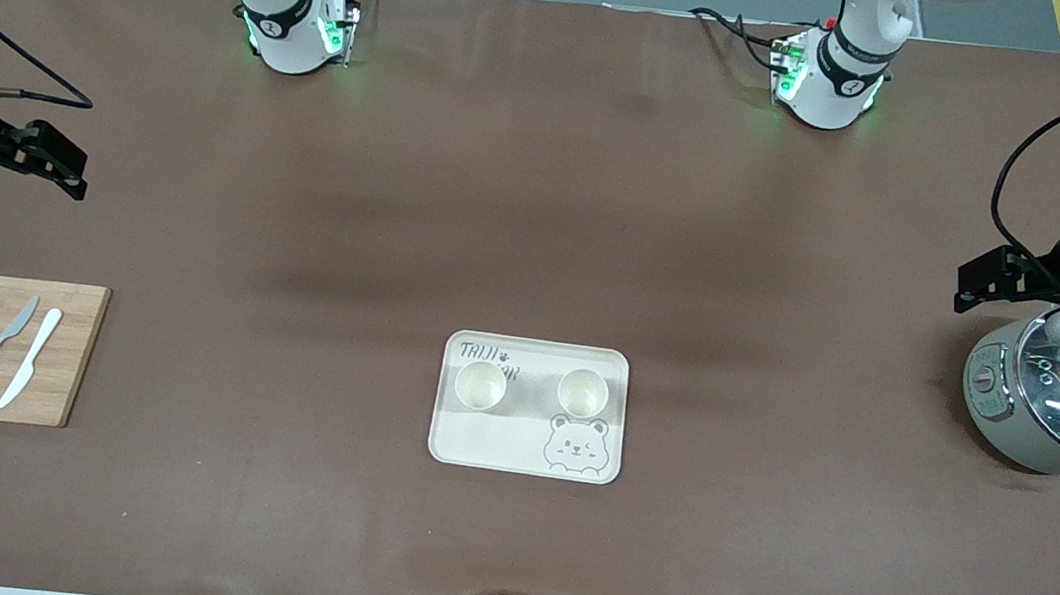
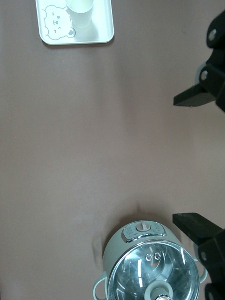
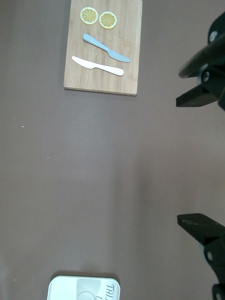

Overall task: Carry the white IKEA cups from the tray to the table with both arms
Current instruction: 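Move the left gripper from beside the pot over the tray's cup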

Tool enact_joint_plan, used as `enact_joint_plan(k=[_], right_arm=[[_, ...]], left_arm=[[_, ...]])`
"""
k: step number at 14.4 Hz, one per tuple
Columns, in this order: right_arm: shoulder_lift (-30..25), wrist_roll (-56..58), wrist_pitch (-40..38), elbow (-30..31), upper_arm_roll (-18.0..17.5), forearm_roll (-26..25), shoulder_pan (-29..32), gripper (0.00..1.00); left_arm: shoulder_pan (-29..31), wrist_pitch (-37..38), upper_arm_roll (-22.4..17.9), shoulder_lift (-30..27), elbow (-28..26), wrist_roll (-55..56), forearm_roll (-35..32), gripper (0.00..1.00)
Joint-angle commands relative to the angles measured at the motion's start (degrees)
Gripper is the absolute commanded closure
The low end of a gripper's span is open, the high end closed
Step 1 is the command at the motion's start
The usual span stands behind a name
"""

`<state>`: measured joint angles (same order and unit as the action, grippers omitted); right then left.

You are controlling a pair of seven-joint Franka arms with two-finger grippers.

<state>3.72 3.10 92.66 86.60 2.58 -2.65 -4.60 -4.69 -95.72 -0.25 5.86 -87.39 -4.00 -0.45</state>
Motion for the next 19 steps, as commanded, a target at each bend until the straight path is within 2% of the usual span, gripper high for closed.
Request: enact_joint_plan(k=[1,5,9,15,19], right_arm=[[0.1,0.5,-0.6,-0.4,-0.4,-0.8,0.5,0.00],[0.2,0.4,-0.6,-0.3,-0.4,-0.8,0.3,0.00],[0.2,0.5,-0.6,-0.4,-0.4,-0.8,0.3,0.00],[0.2,0.5,-0.6,-0.4,-0.4,-0.8,0.3,0.00],[0.2,0.5,-0.5,-0.4,-0.4,-0.8,0.3,0.00]], left_arm=[[-0.1,-0.7,-0.3,0.7,0.2,-0.9,0.9,0.00],[-0.6,-0.9,0.0,1.0,0.3,-0.9,1.2,0.00],[-1.9,-2.8,0.3,2.2,0.5,4.1,3.4,0.00],[-11.2,-3.4,0.3,10.6,5.4,14.3,3.3,0.00],[-17.9,-8.8,0.0,17.1,5.8,19.4,2.9,0.00]])
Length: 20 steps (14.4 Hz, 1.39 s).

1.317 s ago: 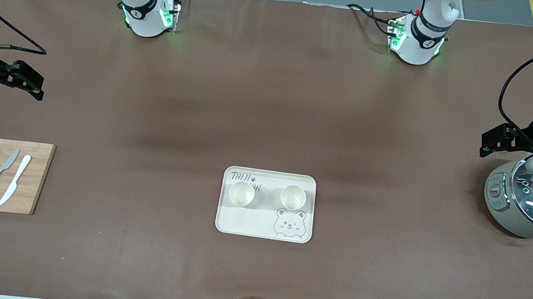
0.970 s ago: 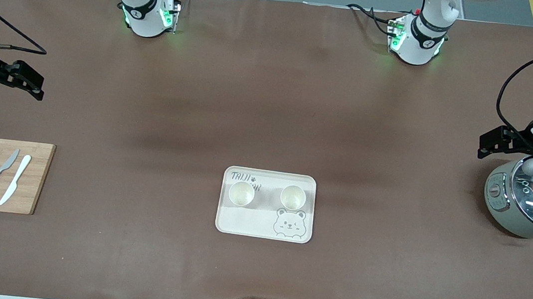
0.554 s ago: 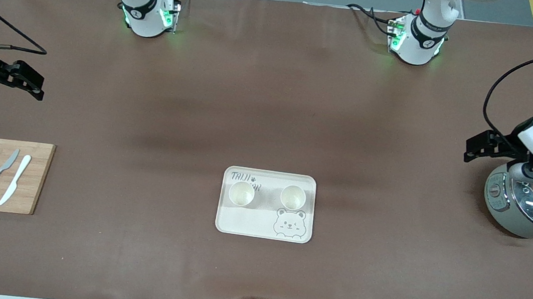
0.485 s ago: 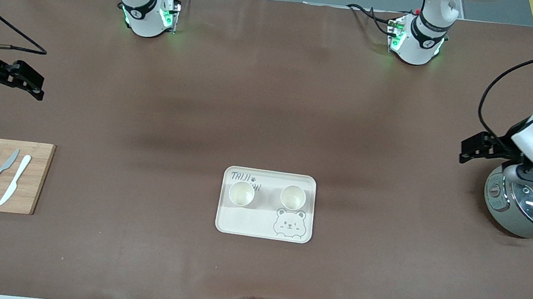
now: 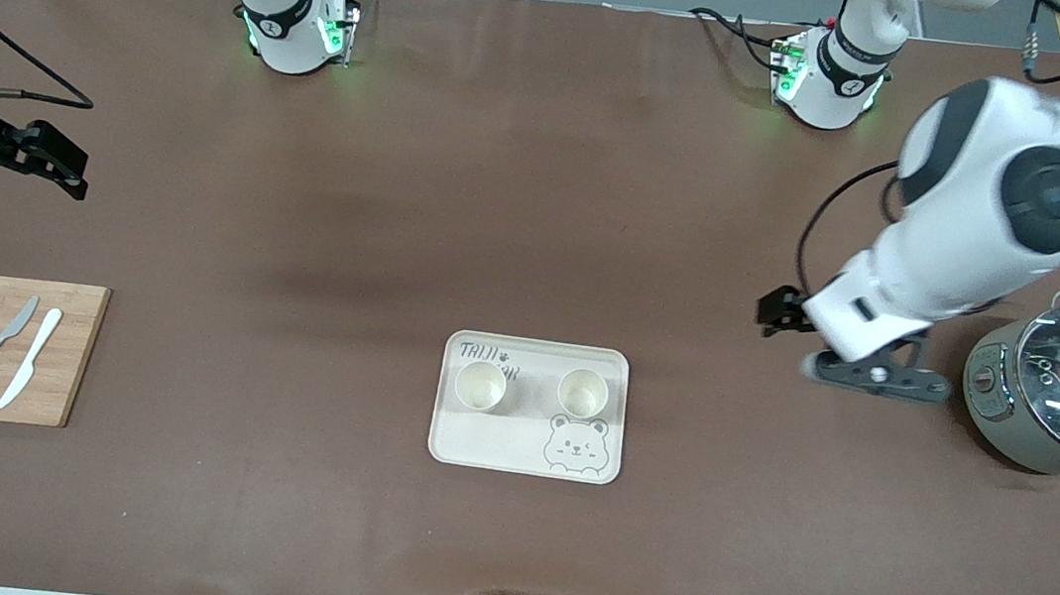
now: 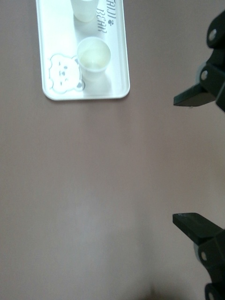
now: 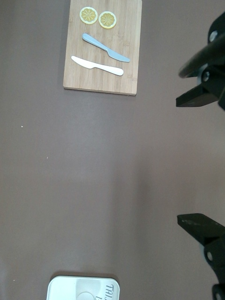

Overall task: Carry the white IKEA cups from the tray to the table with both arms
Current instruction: 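Move the left gripper from beside the pot over the tray's cup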

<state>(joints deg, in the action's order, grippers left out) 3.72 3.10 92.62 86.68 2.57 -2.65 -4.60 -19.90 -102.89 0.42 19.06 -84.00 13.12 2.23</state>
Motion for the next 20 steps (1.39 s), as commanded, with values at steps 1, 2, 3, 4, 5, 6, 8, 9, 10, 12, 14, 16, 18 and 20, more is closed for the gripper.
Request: enact_joint_plan(k=[1,2,3,4,5,6,8,9,10,12,14,16,18,20], right_arm=[[0.3,0.5,-0.2,-0.5,-0.4,-0.8,0.4,0.00],[0.6,0.5,-0.1,-0.5,-0.5,-0.6,0.6,0.00],[0.8,0.5,0.1,-0.5,-0.5,-0.5,0.5,0.00],[1.1,0.4,0.3,-0.5,-0.5,-0.3,0.4,0.00],[1.5,0.2,0.3,-0.6,-0.4,0.1,0.3,0.00],[1.8,0.2,0.7,-0.6,-0.5,0.4,0.3,0.00],[2.9,0.2,2.3,-0.6,-0.5,0.9,0.1,0.00],[3.6,0.1,2.7,-0.6,-0.5,1.5,-0.1,0.00],[4.2,-0.4,3.3,-0.7,-0.6,1.6,-0.5,0.00],[5.5,-0.7,5.3,-0.8,-0.6,1.4,-2.6,0.00],[7.6,-3.3,5.9,-1.2,-0.6,1.3,-3.0,0.00],[10.2,-6.6,7.4,-2.7,-0.6,1.4,-4.0,0.00],[12.7,-12.0,7.6,-4.7,-0.7,1.5,-5.9,0.00],[15.3,-19.1,7.8,-6.3,-0.7,1.4,-8.1,0.00]], left_arm=[[-3.9,-2.8,-0.6,5.5,2.4,3.7,-0.6,0.00],[-5.0,-3.7,-0.6,7.1,2.4,4.9,-1.1,0.00],[-5.9,-5.1,-0.6,8.9,2.4,6.0,-1.3,0.00],[-6.7,-7.0,-0.6,10.2,2.4,6.8,-1.3,0.00],[-7.4,-8.5,-0.6,11.6,2.4,7.4,-1.3,0.00],[-8.2,-10.0,-0.6,13.0,2.4,8.1,-1.3,0.00],[-9.5,-13.3,-0.7,15.2,2.4,8.9,-1.4,0.00],[-10.1,-14.4,-0.9,16.3,3.2,9.1,-1.4,0.00],[-10.3,-14.6,-0.9,17.6,4.9,9.4,-1.4,0.00],[-10.6,-14.9,-0.9,19.6,7.2,10.0,-1.3,0.00],[-11.2,-17.0,-1.0,20.7,7.6,10.3,-1.3,0.00],[-11.7,-19.4,-1.1,21.6,7.6,10.3,-1.4,0.00],[-12.0,-21.7,-1.2,22.4,7.6,10.3,-1.4,0.00],[-12.6,-24.2,-1.3,23.6,7.6,11.0,-1.4,0.00]])
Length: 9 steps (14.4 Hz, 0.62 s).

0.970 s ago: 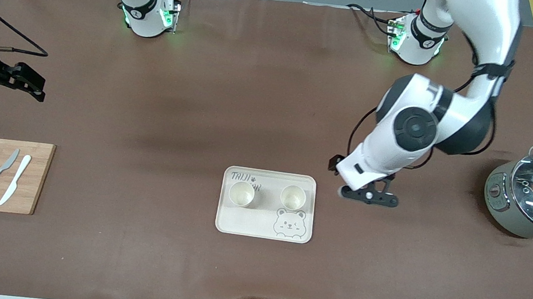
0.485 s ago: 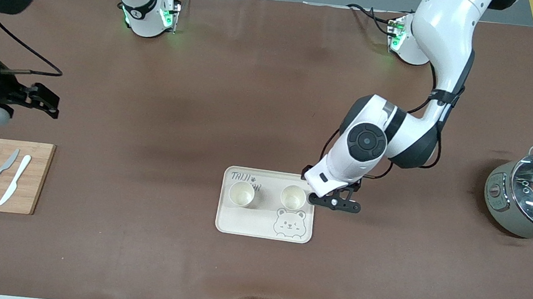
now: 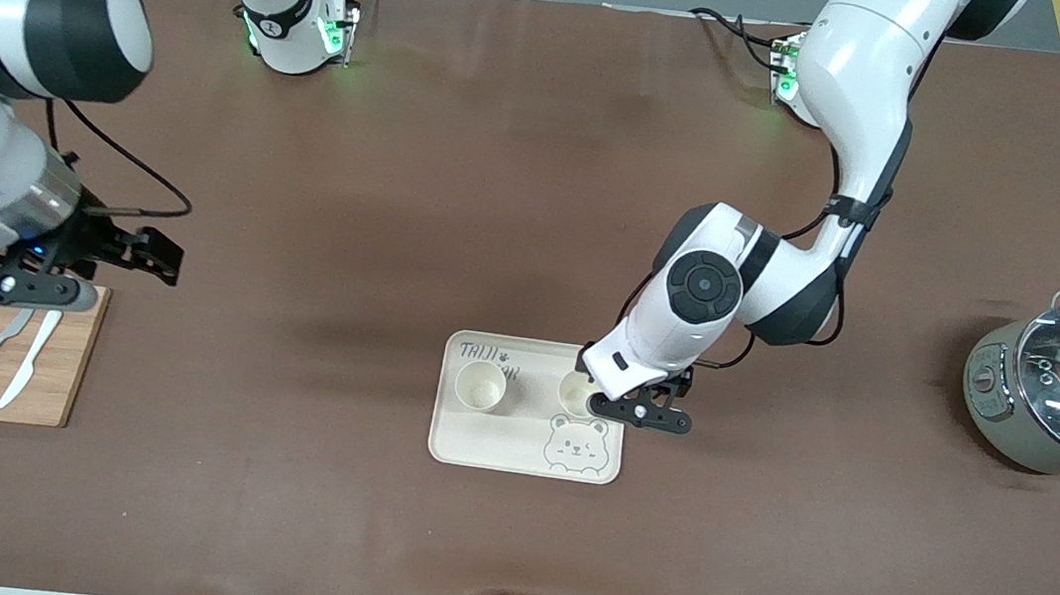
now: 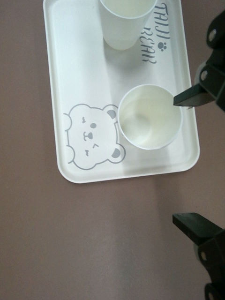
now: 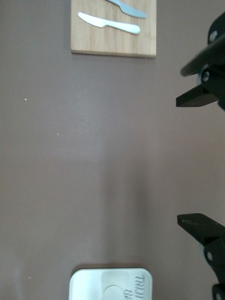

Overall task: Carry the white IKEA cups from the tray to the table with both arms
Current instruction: 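Lower the left gripper onto the cup while the right gripper reaches the tray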

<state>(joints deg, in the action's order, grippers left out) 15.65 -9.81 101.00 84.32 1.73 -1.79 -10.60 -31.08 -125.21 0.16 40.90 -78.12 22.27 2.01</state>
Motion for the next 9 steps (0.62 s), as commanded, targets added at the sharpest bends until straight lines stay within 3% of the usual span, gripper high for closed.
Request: enact_joint_plan(k=[1,3,5,7,9], right_arm=[[4.3,-9.1,0.1,-4.3,0.1,0.6,-2.9,0.00],[5.3,-12.6,2.9,-4.3,-0.1,1.1,-4.3,0.00],[8.0,-16.6,8.0,-4.3,-0.3,5.6,-5.7,0.00],[10.4,-18.2,12.6,-4.3,-0.3,7.0,-7.2,0.00],[11.4,-18.3,13.5,-4.3,-0.5,8.3,-7.3,0.00]], left_arm=[[-1.7,-3.3,-1.3,2.4,1.7,2.1,-1.3,0.00],[-2.1,-5.4,-1.6,3.5,1.7,2.4,-1.6,0.00],[-2.1,-7.0,-1.6,4.7,1.7,2.4,-1.6,0.00],[-2.1,-8.1,-1.6,5.5,1.7,2.4,-2.1,0.00],[-1.9,-9.1,-1.6,6.1,1.5,2.3,-2.4,0.00]])
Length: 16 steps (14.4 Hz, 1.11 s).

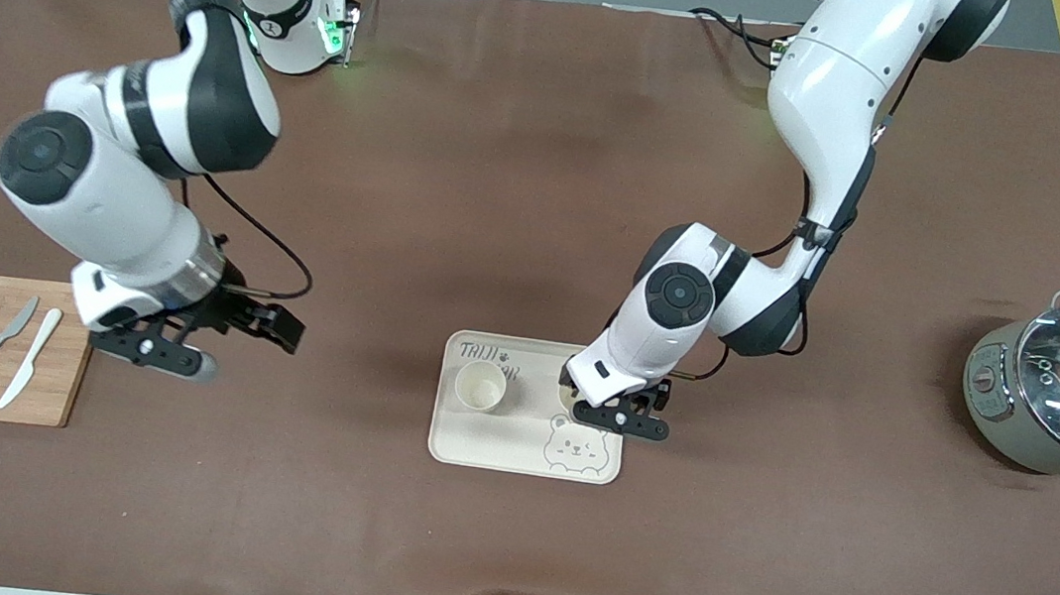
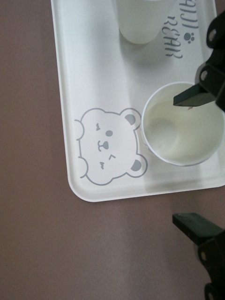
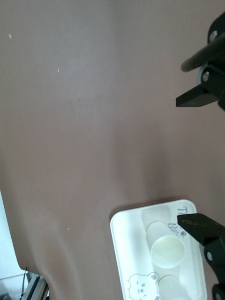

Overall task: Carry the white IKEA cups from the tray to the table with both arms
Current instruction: 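Lower the left gripper onto the cup while the right gripper reaches the tray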

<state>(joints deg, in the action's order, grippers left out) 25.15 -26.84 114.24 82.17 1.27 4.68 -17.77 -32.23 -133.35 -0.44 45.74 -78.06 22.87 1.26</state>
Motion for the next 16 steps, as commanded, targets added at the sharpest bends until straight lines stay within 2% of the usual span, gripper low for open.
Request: enact_joint_plan(k=[1,7,14,15,16], right_arm=[[2.4,-1.4,0.5,-2.1,-0.1,3.2,-0.3,0.00],[9.4,-1.5,8.3,-2.2,-0.3,4.1,-4.9,0.00],[13.1,-1.5,10.2,-3.7,-0.3,4.0,-8.3,0.00],[13.4,-1.5,10.6,-3.9,-0.3,4.0,-8.9,0.00],[13.9,-2.6,11.6,-3.9,-0.2,3.9,-9.6,0.00]], left_arm=[[-0.6,-1.4,-1.0,1.5,1.4,1.7,-2.2,0.00],[-0.2,-4.0,-1.0,2.8,1.1,1.7,-2.5,0.00],[-0.2,-6.4,-0.8,3.9,0.9,2.3,-3.5,0.00],[-0.2,-6.3,-0.8,3.8,0.9,4.2,-3.2,0.12],[-0.5,-5.5,-0.9,3.5,0.8,9.1,-3.3,0.89]])
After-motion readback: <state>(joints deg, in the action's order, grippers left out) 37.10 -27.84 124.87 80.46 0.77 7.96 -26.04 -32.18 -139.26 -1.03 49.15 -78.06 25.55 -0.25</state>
